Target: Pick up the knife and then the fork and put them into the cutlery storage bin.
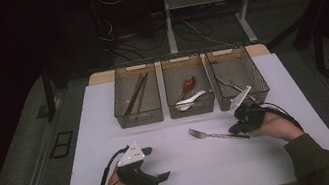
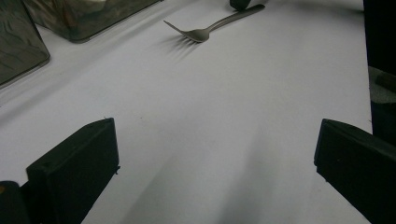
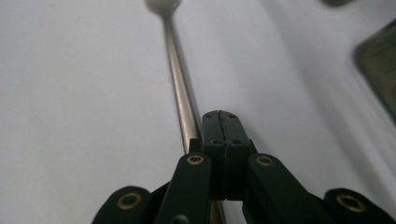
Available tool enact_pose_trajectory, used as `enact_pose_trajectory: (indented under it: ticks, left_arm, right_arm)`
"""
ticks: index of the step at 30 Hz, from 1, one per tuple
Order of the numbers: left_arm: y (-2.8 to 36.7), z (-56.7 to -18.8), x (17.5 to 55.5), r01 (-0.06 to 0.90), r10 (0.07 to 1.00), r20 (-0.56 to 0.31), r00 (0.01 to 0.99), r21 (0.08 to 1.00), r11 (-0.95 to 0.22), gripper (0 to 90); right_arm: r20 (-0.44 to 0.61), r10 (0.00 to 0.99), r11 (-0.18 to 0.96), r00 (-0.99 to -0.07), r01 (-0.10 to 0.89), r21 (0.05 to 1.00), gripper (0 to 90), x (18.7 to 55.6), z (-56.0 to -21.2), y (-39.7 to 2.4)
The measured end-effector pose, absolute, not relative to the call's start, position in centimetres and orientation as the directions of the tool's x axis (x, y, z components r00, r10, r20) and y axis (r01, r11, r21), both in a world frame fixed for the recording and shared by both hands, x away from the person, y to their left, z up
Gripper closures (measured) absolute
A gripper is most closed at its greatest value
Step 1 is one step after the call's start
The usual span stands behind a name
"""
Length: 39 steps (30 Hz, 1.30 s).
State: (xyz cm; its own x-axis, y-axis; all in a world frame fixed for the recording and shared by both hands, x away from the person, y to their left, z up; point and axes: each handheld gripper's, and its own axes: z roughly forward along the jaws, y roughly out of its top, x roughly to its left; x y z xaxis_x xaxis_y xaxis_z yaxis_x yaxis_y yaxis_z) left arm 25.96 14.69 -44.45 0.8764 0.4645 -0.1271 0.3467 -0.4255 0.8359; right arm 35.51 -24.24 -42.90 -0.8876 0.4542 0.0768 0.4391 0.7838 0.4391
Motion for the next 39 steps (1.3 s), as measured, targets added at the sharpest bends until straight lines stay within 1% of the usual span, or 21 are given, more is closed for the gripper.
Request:
enact_pose_trajectory:
  ticks: [5,10,11,14,18,20,24,28,34,39]
  left_arm:
    - [14.7,-44.5,26.0,0.346,0.462,-0.128,0.878,0.835,-0.427,0.0]
    - [14.7,-44.5,26.0,0.346,0.462,-0.128,0.878,0.835,-0.427,0.0]
    - [14.7,-44.5,26.0,0.346,0.461,-0.128,0.878,0.835,-0.427,0.0]
    - [14.7,-44.5,26.0,0.347,0.462,-0.128,0.878,0.834,-0.428,0.0]
    - [14.6,-44.5,26.0,0.349,0.461,-0.132,0.878,0.835,-0.426,0.0]
    - [14.5,-44.5,26.0,0.350,0.460,-0.131,0.878,0.833,-0.429,0.0]
    - [14.5,-44.5,26.0,0.348,0.460,-0.129,0.879,0.833,-0.431,0.0]
    - [14.5,-44.5,26.0,0.349,0.459,-0.132,0.879,0.833,-0.429,0.0]
    - [14.5,-44.5,26.0,0.351,0.460,-0.134,0.878,0.832,-0.429,0.0]
    - [14.5,-44.5,26.0,0.351,0.459,-0.134,0.878,0.832,-0.429,0.0]
  right_arm:
    - [0.087,0.398,0.823,-0.913,0.398,0.405,89.6,34.9,-42.7,-23.8]
    - [0.078,0.408,0.820,-0.910,0.403,0.406,89.4,34.9,-42.5,-23.7]
    - [0.077,0.422,0.812,-0.903,0.415,0.411,89.3,34.8,-42.3,-23.7]
    - [0.080,0.438,0.796,-0.895,0.428,0.428,82.9,34.9,-41.6,-23.4]
    - [0.068,0.420,0.810,-0.905,0.408,0.422,77.0,34.7,-40.9,-22.4]
    - [0.057,0.409,0.826,-0.911,0.396,0.401,74.7,34.7,-40.8,-21.6]
    - [0.029,0.396,0.855,-0.918,0.380,0.354,72.9,34.9,-40.8,-20.1]
    - [0.039,0.386,0.870,-0.922,0.378,0.315,71.3,35.3,-40.7,-18.7]
    - [0.005,0.364,0.903,-0.931,0.354,0.244,71.2,35.8,-40.9,-17.3]
    - [0.011,0.346,0.920,-0.938,0.342,0.190,73.0,35.9,-41.3,-16.3]
